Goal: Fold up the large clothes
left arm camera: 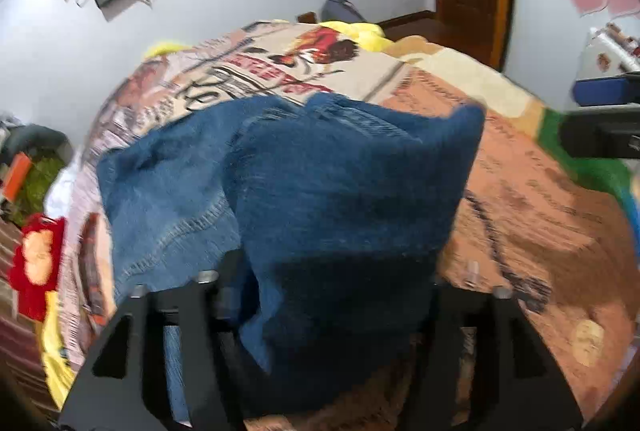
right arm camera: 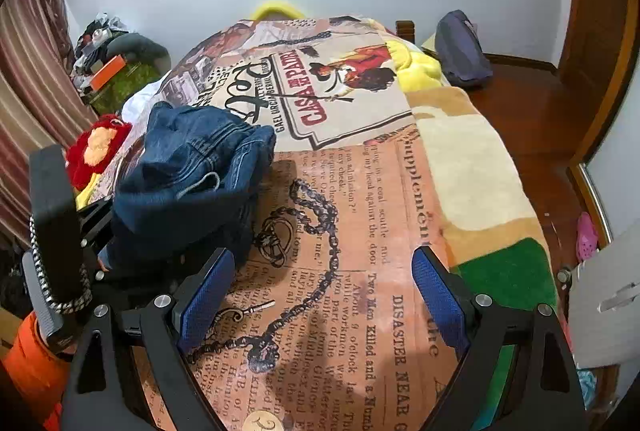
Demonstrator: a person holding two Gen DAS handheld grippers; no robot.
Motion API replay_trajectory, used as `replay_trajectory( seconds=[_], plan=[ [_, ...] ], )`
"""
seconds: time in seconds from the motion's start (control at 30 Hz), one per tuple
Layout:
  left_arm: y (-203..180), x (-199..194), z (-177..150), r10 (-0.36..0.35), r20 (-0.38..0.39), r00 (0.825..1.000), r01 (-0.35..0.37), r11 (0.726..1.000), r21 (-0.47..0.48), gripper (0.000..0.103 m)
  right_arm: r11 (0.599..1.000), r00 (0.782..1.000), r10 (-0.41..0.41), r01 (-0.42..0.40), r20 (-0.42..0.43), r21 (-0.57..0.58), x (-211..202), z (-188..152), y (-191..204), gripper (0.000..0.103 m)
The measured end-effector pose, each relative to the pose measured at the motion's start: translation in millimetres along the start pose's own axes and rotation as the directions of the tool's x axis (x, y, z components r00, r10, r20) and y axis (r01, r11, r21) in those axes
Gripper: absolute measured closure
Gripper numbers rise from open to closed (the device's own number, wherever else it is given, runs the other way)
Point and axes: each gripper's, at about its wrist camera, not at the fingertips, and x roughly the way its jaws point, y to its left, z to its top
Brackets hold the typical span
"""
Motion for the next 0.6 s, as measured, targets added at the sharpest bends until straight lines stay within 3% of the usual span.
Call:
replay_trajectory(
  seconds=[0.03,0.13,0.33,0.6],
  plan=[
    [-1.4,-5.2,-2.1,-0.034,0.0,0.999,0.034,0.999,-0.01,0.023,1.0,1.0,-0.001,0.001,0.001,0.001,-0.9,0.3,-0.9,0.014],
    [-4.7,-21.5,-8.6,-0.082,0.018,0.996,0.082,0.996,-0.034,0.018,1.0,1.0,0.004,-0.004,0.014,0.001,-8.5,2.4,0.7,0.014],
    [25.4,-59.7,-20.6,-0.006,0.068,0.998,0.01,0.998,-0.068,0.017,0.998,0.998,0.038,-0.035,0.05,-0.053,-18.1,11.9,24.1,0.014],
    [118.6,-78.8,-35.8,0.05,0.079,0.996,-0.026,0.958,-0.284,0.01,0.98,0.989,0.139,-0.131,0.045,-0.153,2.8,35.0,80.0,0.014]
  ],
)
